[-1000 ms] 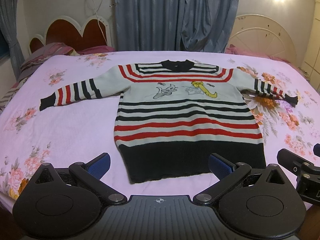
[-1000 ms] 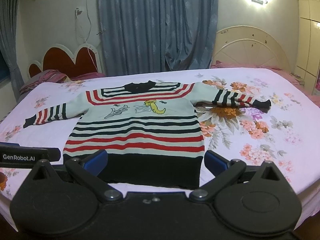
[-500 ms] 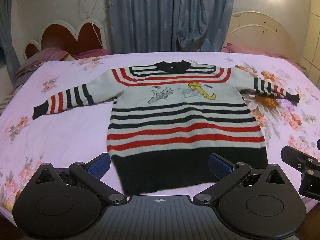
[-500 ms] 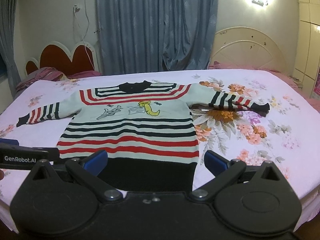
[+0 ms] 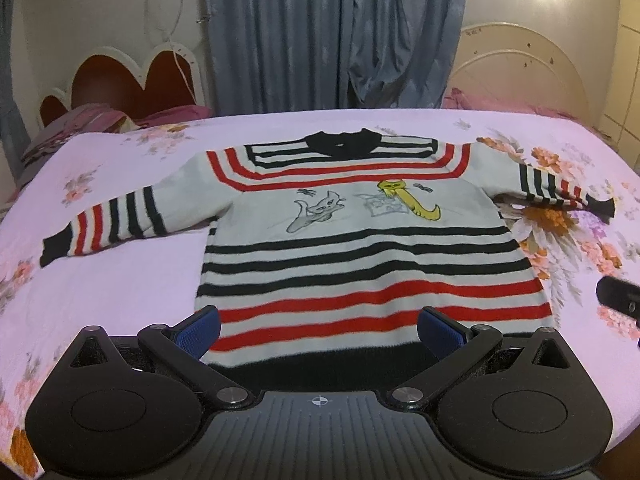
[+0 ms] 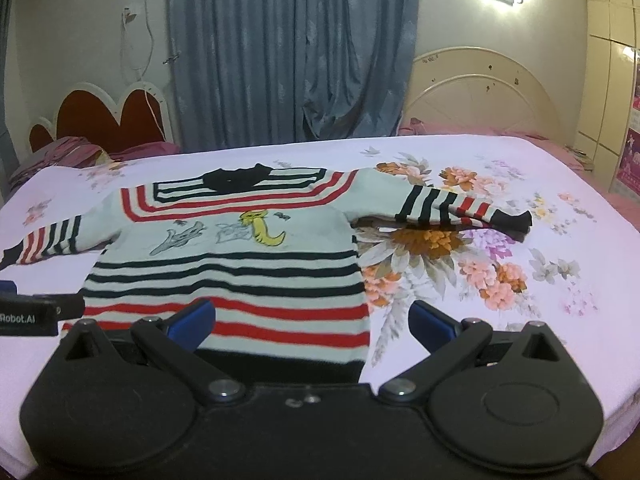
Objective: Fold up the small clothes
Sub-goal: 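Move the right tool to the black sleeve cuff and grasp it, then lift the cuff with the right tool and fold the sleeve across the sweater body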
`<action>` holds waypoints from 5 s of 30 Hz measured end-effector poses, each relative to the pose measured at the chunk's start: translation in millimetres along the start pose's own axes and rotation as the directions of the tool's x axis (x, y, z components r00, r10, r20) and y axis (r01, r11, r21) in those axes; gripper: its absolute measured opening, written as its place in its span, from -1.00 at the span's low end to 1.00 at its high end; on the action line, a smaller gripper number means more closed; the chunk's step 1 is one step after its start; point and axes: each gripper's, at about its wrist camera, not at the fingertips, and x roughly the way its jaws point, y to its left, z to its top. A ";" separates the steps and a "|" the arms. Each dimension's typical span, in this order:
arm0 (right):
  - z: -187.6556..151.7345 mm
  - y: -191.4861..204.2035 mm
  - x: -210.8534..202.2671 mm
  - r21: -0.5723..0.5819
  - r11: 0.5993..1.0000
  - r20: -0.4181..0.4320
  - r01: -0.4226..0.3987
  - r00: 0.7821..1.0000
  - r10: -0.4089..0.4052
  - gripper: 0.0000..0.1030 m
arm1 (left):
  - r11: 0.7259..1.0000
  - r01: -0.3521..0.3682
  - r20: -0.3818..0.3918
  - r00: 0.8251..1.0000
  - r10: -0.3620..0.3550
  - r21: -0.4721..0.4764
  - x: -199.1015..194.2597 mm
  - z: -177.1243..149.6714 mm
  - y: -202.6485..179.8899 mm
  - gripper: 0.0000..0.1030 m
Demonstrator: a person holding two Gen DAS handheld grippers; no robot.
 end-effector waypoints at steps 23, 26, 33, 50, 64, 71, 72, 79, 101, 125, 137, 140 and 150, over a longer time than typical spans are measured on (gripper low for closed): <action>54.4 -86.9 130.5 0.062 0.997 -0.080 -0.035 0.996 0.040 0.61 | 0.985 -0.025 -0.062 0.998 0.014 -0.169 126.0 67.4 -35.4 1.00; 57.0 -99.3 149.8 0.079 0.997 -0.103 -0.026 0.994 0.034 0.58 | 0.988 -0.039 -0.077 0.997 0.027 -0.150 141.3 73.1 -46.3 1.00; 62.1 -129.9 189.5 0.102 0.995 -0.136 0.008 0.991 0.006 0.50 | 0.991 -0.042 -0.089 0.996 0.031 -0.124 172.6 86.0 -63.6 1.00; 64.0 -246.2 268.0 0.373 0.915 -0.207 0.153 0.975 -0.079 0.43 | 0.988 -0.096 -0.137 0.987 0.080 -0.121 215.7 94.7 -70.5 1.00; 78.2 -296.5 298.7 0.566 0.809 -0.123 0.159 0.987 -0.107 0.24 | 0.978 -0.152 -0.157 0.979 0.129 -0.141 234.4 97.6 -45.3 1.00; 78.4 -306.7 300.0 0.594 0.777 -0.106 0.208 0.978 -0.181 -0.55 | 0.981 -0.117 -0.155 0.984 0.093 -0.156 239.6 102.0 -36.9 1.00; 79.3 -304.3 299.2 0.584 0.786 -0.095 0.203 0.979 -0.182 -0.63 | 0.981 -0.108 -0.153 0.985 0.083 -0.163 239.4 102.0 -34.9 1.00; 109.0 -254.7 280.8 0.447 0.886 0.034 0.125 0.987 -0.156 -0.70 | 0.978 -0.093 -0.135 0.988 0.068 -0.185 234.0 107.3 -19.5 1.00; 99.4 61.4 305.0 -0.010 0.946 -0.155 -0.323 0.935 0.318 -0.15 | 0.939 0.054 -0.105 0.990 -0.095 -0.339 252.8 113.3 63.7 1.00; 64.6 -65.6 278.5 0.027 0.999 -0.120 0.022 0.993 -0.019 0.05 | 0.815 0.364 -0.061 0.899 -0.434 -0.451 329.8 117.0 -13.1 -0.67; 76.1 -55.7 303.5 0.033 0.999 -0.129 0.009 0.992 -0.005 0.05 | 0.759 0.415 0.191 0.909 -0.371 -0.502 276.8 141.3 41.2 -0.75; 78.4 -50.1 309.2 0.015 1.000 -0.124 0.010 0.992 -0.008 -0.09 | 0.787 0.334 0.165 0.942 -0.291 -0.519 284.3 136.3 64.6 -0.75; 70.6 -69.2 315.6 0.082 0.996 -0.168 0.027 0.986 -0.012 -0.66 | 0.863 0.171 0.023 0.983 -0.182 -0.475 323.2 115.5 74.8 -0.82</action>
